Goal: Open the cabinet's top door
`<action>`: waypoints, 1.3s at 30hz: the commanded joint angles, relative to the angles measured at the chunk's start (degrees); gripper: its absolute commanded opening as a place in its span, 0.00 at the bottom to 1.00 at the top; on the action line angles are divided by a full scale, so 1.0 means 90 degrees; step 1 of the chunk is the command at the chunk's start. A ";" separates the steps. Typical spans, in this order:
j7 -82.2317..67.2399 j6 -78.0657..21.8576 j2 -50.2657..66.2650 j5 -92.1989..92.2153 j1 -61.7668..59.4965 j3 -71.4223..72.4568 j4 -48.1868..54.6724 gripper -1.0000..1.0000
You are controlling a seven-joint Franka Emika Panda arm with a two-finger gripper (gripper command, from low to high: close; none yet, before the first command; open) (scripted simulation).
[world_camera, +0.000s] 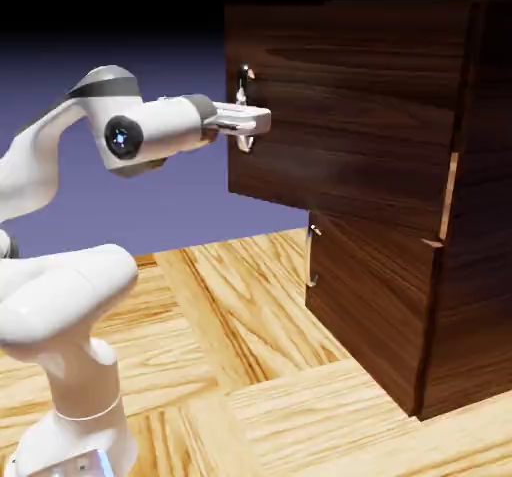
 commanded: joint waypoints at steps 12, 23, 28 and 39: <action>-0.1285 -0.2113 0.1114 -0.2264 -0.0139 -0.2768 -0.0330 0.00; -0.2754 -0.3949 0.3452 -0.4736 0.0036 -0.5107 0.0592 0.00; -0.3354 -0.4672 0.4606 -0.5640 0.0418 -0.5920 0.1315 0.00; -0.4596 -0.6446 0.7144 -0.7080 0.1699 -0.7541 0.3419 0.00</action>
